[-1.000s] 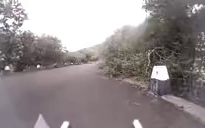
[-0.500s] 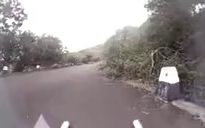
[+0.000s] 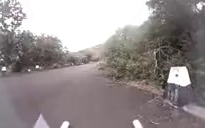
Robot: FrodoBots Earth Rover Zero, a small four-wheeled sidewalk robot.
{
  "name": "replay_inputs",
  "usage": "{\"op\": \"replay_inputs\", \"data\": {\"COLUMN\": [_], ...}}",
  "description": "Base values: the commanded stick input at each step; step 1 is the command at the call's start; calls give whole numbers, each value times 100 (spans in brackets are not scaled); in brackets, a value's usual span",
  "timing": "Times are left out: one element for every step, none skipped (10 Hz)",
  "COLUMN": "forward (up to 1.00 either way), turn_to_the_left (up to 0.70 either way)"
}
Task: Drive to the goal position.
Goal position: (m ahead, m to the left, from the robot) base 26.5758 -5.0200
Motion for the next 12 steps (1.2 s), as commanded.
{"op": "replay_inputs", "data": {"forward": [50, 50, 50, 50, 50, 50, 50, 50, 50, 50, 50, 50], "turn_to_the_left": [0, 0, 0, 0, 0, 0, 0, 0, 0, 0, 0, 0]}}
